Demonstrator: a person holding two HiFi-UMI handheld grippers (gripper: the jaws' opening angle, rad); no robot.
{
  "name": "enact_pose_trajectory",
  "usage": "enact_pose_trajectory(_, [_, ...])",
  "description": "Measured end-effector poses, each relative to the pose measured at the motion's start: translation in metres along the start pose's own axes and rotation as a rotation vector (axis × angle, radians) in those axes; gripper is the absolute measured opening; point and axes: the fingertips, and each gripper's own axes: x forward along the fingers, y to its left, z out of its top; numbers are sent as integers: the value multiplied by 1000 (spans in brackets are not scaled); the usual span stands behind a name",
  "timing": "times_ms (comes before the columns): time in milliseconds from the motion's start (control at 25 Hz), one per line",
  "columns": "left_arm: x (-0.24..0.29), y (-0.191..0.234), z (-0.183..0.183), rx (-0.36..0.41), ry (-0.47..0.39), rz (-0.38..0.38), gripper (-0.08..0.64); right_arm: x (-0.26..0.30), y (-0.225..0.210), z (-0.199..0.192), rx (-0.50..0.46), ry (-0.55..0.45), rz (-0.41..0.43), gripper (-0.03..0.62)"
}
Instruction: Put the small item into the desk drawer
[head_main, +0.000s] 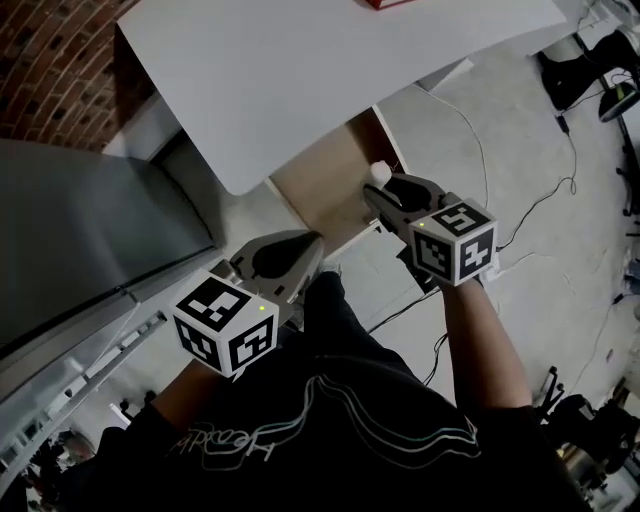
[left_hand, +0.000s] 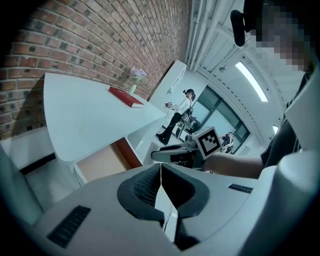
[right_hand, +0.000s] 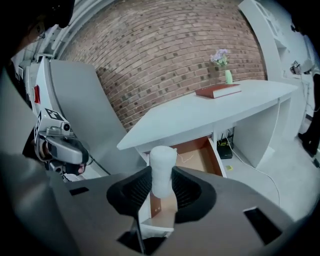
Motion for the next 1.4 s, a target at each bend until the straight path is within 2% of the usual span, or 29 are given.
enact_pose_trajectory(200, [9, 15, 0, -30, -16, 15, 23, 50, -25, -18, -76, 109, 2, 132])
enact_pose_trajectory(440, [17, 33, -25, -75, 16, 32, 23, 95, -48, -54, -157, 240, 2, 132])
enact_pose_trajectory(800, [22, 84, -36, -130, 48, 81, 23, 160, -78, -108, -223, 469, 48, 132])
enact_pose_trajectory(1080, [27, 104, -53, -185, 70, 92, 23, 198, -95, -144, -212, 632, 96, 132])
enact_pose_trajectory(1400, [28, 117, -72, -231, 78, 88, 23, 225, -107, -181, -216, 728, 111, 133])
